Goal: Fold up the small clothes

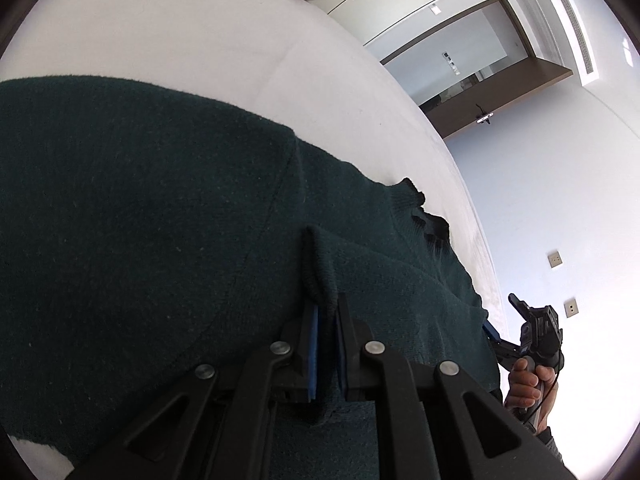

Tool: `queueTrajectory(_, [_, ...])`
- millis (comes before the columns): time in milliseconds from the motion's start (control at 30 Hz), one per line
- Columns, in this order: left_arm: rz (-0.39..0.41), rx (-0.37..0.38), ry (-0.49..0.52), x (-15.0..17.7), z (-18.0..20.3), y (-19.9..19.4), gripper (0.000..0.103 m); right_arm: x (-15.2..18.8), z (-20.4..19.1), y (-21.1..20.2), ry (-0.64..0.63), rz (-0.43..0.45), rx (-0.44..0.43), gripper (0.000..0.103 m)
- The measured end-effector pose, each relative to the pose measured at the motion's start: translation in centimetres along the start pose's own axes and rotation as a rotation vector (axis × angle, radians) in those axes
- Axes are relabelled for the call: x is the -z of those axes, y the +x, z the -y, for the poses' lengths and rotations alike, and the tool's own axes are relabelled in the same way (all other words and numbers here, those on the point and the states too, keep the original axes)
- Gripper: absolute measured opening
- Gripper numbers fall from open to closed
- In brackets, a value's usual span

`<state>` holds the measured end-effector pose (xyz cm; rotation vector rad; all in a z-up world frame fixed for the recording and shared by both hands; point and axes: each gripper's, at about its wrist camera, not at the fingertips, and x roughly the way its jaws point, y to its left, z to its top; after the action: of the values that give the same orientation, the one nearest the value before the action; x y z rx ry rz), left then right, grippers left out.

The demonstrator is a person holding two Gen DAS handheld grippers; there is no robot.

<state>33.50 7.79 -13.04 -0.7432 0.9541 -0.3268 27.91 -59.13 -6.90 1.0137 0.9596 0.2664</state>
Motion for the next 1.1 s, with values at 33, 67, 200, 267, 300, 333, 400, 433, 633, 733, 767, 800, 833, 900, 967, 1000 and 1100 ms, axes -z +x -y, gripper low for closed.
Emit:
queueTrajectory(33, [0.002, 0.002, 0.001, 0.0, 0.0, 0.0, 0.011, -0.4, 0.1, 0.2, 0.010, -0.006, -0.002, 0.067])
queueTrajectory(67, [0.004, 0.002, 0.002, 0.1, 0.0, 0.1, 0.011, -0.6, 0.2, 0.2, 0.021, -0.007, -0.006, 0.067])
queueTrajectory(200, [0.008, 0.003, 0.003, 0.1, 0.1, 0.2, 0.011, 2.0, 0.4, -0.9, 0.006, -0.018, -0.038, 0.068])
queueTrajectory(267, [0.006, 0.019, -0.008, 0.0, 0.0, 0.3, 0.011, 4.4, 0.4, -1.8, -0.011, -0.047, -0.063, 0.068])
queueTrajectory(300, [0.002, 0.034, -0.020, -0.1, -0.1, 0.2, 0.012, 5.8, 0.3, -2.3, -0.022, -0.070, -0.069, 0.068])
queueTrajectory(333, [-0.002, 0.051, -0.032, -0.2, -0.2, 0.0, 0.013, 7.0, 0.1, -2.9, -0.031, -0.086, -0.064, 0.068])
queueTrajectory(400, [0.008, 0.066, -0.054, -0.1, -0.1, -1.2, 0.028, 9.4, -0.2, -4.7, -0.030, -0.093, -0.067, 0.068])
queueTrajectory(433, [0.030, 0.075, -0.065, 0.0, 0.0, -2.2, 0.048, 10.4, -0.4, -5.8, -0.030, -0.085, -0.071, 0.068])
queueTrajectory(633, [0.210, 0.051, -0.113, 2.3, -2.0, -11.7, 0.092, 19.2, -2.5, -11.9, -0.094, -0.043, -0.159, 0.068])
queueTrajectory(733, [0.313, 0.033, -0.234, 3.9, -6.7, -17.6, 0.092, 23.6, -3.6, -12.8, -0.125, -0.062, -0.169, 0.068])
queueTrajectory(767, [0.353, 0.022, -0.279, 4.5, -8.4, -19.5, 0.092, 24.9, -3.9, -12.9, -0.129, -0.069, -0.170, 0.068])
queueTrajectory(800, [0.394, 0.003, -0.325, 5.0, -10.2, -21.3, 0.092, 26.0, -4.2, -12.9, -0.130, -0.073, -0.171, 0.068])
queueTrajectory(833, [0.437, -0.011, -0.382, 5.6, -12.2, -23.2, 0.092, 27.0, -4.6, -12.9, -0.129, -0.073, -0.173, 0.068])
queueTrajectory(900, [0.489, -0.013, -0.491, 6.5, -15.7, -25.7, 0.091, 28.6, -5.4, -12.7, -0.129, -0.076, -0.182, 0.068])
queueTrajectory(967, [0.526, 0.021, -0.584, 7.0, -18.6, -27.3, 0.081, 29.7, -6.2, -12.3, -0.122, -0.085, -0.184, 0.068])
queueTrajectory(1000, [0.542, 0.043, -0.624, 7.0, -19.7, -27.7, 0.080, 30.2, -6.7, -12.0, -0.117, -0.089, -0.181, 0.068])
queueTrajectory(1100, [0.588, 0.065, -0.707, 6.2, -21.5, -28.2, 0.080, 31.4, -8.2, -11.5, -0.117, -0.091, -0.180, 0.068])
